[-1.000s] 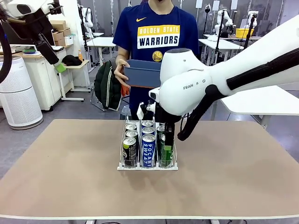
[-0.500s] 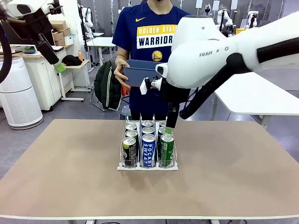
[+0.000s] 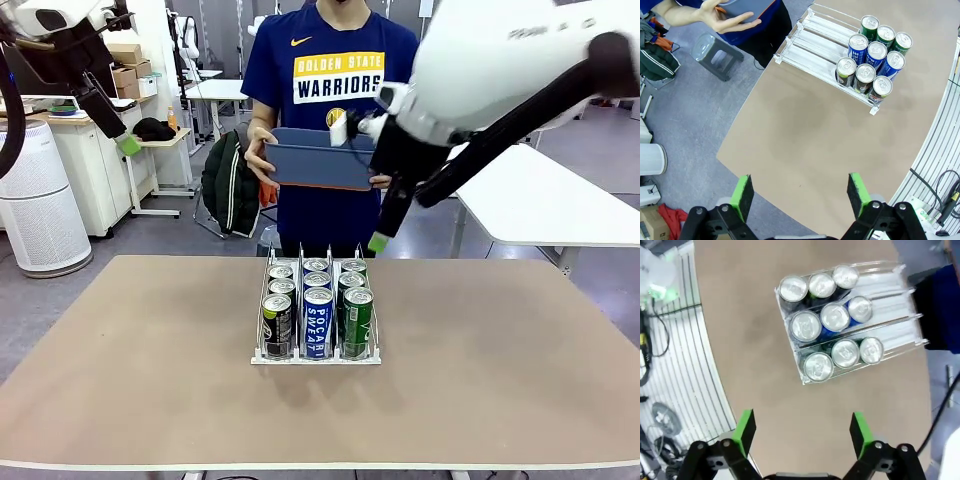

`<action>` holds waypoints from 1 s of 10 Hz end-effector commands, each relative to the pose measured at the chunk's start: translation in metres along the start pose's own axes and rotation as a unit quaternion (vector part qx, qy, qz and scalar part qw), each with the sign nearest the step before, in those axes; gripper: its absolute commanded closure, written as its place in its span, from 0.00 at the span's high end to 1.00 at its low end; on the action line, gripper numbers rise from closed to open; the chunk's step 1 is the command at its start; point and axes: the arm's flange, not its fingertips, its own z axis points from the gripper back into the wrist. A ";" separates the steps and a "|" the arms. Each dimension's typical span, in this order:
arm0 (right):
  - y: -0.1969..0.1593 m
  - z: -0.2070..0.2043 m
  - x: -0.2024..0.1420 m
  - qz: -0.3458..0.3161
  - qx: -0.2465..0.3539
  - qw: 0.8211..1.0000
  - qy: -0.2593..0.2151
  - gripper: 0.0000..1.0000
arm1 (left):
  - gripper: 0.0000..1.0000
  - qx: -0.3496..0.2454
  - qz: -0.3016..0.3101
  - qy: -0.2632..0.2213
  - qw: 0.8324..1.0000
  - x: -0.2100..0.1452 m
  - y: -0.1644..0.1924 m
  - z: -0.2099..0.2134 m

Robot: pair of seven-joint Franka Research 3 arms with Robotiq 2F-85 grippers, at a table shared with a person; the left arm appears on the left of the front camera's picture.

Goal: Fill the beverage cans into the dispenser.
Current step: Place the picked Sprite in the line of the Automatic Can Dispenser with the same cans.

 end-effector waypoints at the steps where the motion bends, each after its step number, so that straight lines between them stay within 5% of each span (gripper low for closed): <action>1: -0.005 0.018 -0.034 0.001 0.000 0.997 -0.078 1.00 | 1.00 -0.003 -0.002 0.004 1.000 -0.002 0.001 0.001; 5: -0.055 0.096 -0.075 0.061 0.005 0.989 -0.135 1.00 | 1.00 -0.003 -0.002 0.004 1.000 -0.002 0.001 0.001; 10: -0.096 0.144 -0.096 0.006 -0.011 0.983 -0.182 1.00 | 1.00 -0.003 -0.002 0.004 1.000 -0.002 0.001 0.001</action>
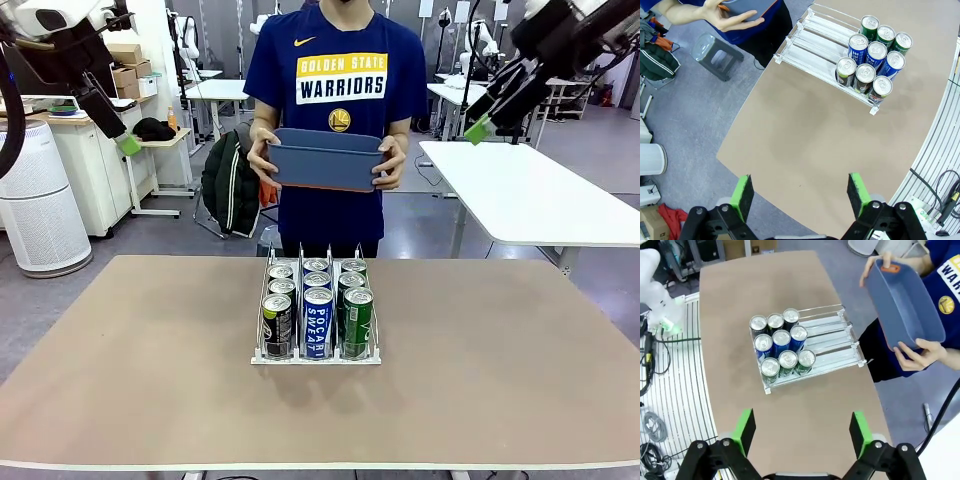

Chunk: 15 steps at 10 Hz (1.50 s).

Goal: Fill the beverage cans into the dispenser.
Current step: Place the picked Sprite in the line of the Automatic Can Dispenser with the same cans.

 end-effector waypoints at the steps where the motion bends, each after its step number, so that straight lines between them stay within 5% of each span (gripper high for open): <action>1: 0.006 -0.004 0.000 0.009 0.003 1.000 0.006 1.00 | 1.00 -0.003 -0.002 0.004 1.000 -0.002 0.001 0.001; 15: 0.006 -0.004 0.000 0.009 0.003 1.000 0.006 1.00 | 1.00 -0.003 -0.002 0.004 1.000 -0.002 0.001 0.001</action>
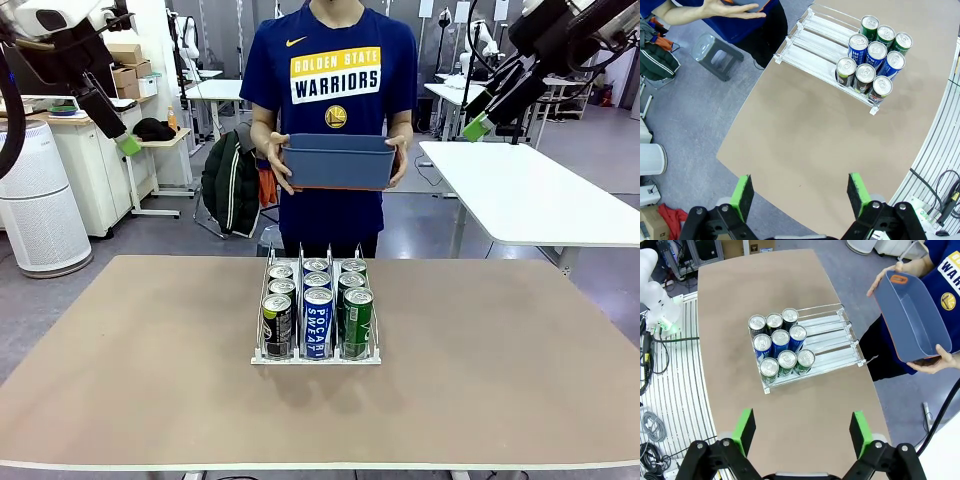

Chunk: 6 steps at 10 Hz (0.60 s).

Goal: Fill the beverage cans into the dispenser.
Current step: Place the picked Sprite in the line of the Automatic Can Dispenser with the same cans.

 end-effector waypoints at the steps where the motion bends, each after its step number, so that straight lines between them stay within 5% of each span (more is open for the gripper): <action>1: 0.002 -0.001 -0.005 0.005 0.006 1.000 -0.001 1.00 | 1.00 -0.003 -0.002 0.004 1.000 -0.002 0.001 0.001; 6: 0.002 -0.001 -0.005 0.005 0.006 1.000 -0.001 1.00 | 1.00 -0.003 -0.002 0.004 1.000 -0.002 0.001 0.001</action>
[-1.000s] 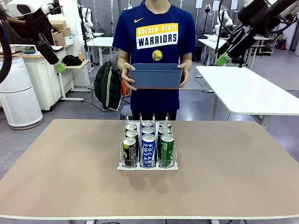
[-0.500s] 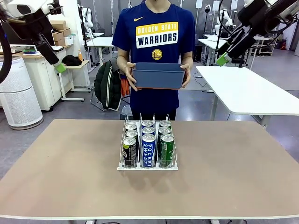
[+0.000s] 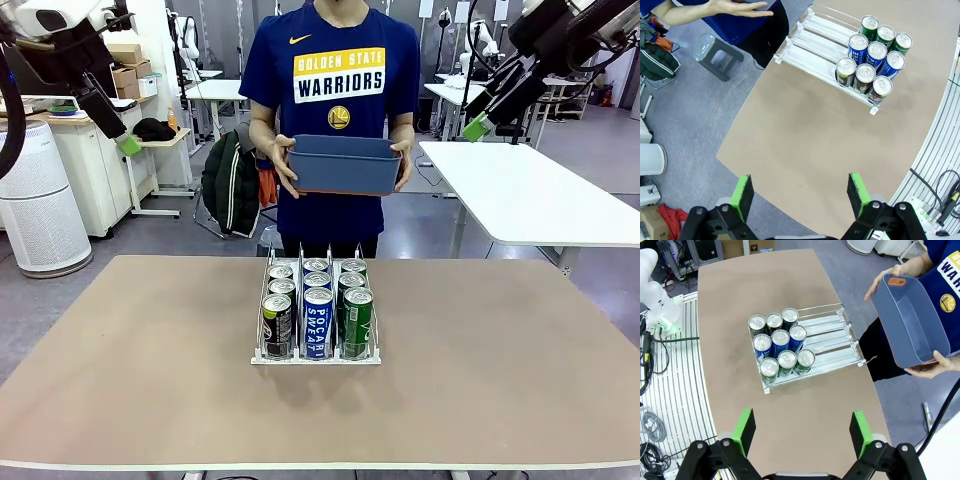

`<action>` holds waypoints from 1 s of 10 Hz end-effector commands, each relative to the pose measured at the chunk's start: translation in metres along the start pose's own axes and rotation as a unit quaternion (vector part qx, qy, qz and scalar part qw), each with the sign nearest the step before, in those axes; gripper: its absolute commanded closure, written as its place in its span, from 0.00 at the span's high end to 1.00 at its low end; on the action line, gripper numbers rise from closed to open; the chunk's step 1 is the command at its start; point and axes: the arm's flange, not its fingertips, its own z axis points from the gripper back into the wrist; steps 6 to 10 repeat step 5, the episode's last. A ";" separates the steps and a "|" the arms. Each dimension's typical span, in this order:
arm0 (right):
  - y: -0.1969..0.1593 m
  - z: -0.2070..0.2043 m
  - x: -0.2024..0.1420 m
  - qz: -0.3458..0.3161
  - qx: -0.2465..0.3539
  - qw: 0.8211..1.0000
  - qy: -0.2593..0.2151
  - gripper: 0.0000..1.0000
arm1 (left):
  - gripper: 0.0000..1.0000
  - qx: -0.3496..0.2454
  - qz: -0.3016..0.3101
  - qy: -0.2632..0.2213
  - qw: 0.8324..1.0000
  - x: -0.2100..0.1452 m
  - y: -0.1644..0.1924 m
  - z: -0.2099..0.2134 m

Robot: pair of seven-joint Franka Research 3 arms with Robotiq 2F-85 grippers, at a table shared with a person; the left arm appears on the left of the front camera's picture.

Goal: Fill the beverage cans into the dispenser.
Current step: Place the picked Sprite in the line of the Automatic Can Dispenser with the same cans.

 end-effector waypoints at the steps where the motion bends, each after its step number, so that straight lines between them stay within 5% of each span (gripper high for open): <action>1: 0.002 -0.001 -0.005 0.005 0.006 1.000 -0.001 1.00 | 1.00 -0.003 -0.002 0.004 1.000 -0.002 0.001 0.001; 10: 0.002 -0.001 -0.005 0.005 0.006 1.000 -0.001 1.00 | 1.00 -0.003 -0.002 0.004 1.000 -0.002 0.001 0.001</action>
